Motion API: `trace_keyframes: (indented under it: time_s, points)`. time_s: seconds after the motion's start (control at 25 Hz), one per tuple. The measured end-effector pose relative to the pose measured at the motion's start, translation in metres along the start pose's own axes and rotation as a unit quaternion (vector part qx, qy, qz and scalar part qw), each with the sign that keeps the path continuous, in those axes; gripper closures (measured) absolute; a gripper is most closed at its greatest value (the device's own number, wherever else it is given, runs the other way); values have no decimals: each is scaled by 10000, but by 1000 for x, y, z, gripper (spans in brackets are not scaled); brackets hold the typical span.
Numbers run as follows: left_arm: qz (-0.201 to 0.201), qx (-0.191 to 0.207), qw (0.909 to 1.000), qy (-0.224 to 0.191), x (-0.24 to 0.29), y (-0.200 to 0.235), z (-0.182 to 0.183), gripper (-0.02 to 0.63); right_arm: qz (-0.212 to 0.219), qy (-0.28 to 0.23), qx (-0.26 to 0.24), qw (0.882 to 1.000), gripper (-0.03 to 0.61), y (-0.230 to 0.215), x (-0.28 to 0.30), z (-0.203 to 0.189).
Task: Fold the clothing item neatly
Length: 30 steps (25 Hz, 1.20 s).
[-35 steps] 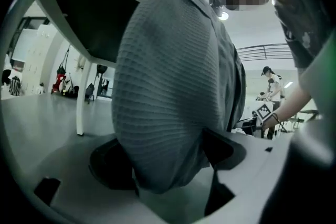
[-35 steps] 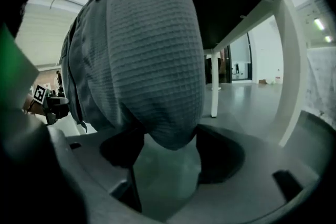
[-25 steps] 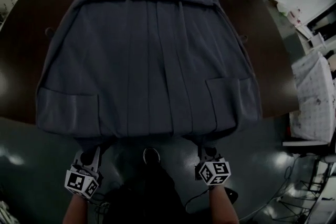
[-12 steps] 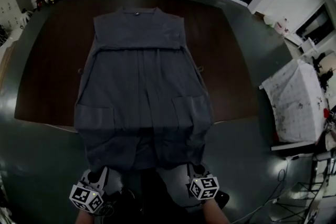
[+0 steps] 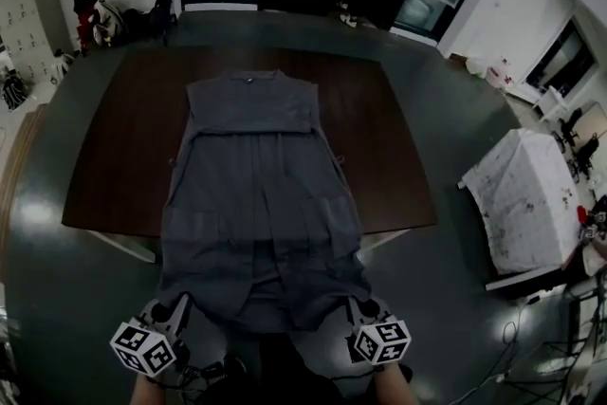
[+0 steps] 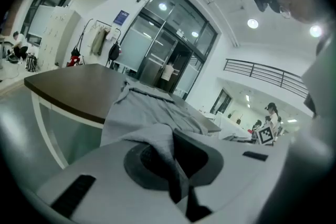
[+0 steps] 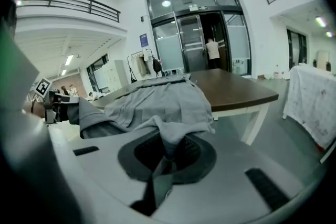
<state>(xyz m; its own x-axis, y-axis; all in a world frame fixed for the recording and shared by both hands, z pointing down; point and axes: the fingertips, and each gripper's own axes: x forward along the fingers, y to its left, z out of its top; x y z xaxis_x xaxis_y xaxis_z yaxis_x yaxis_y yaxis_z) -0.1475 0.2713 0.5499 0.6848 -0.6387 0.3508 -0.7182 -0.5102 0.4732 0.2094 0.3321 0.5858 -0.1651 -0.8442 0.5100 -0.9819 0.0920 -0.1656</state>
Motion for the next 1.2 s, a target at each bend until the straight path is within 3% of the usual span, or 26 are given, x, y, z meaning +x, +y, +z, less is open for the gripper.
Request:
trace_keyframes:
  time_s: [0.28,0.56,0.72,0.88,1.2]
  points:
    - [185,437,9983,-350,36,6,76,586,388,-268,-128,9988,572,-8,19,92]
    - [423,-84,9952,-879,71,7,171,586,1055,-770,43,9914,572,-45,54,204]
    - [481,12,9922,-1148,88,12,227,587,1062,-1031,-91,9889,572,-71,79,262]
    - [393,150,9950,-903,119,25,260,586,1177,-742,-301,9898,572,-71,118,294]
    - [-335,-89,9989,-302,224,64,327,586,1150,-312,-700,9904,572,-43,223,355]
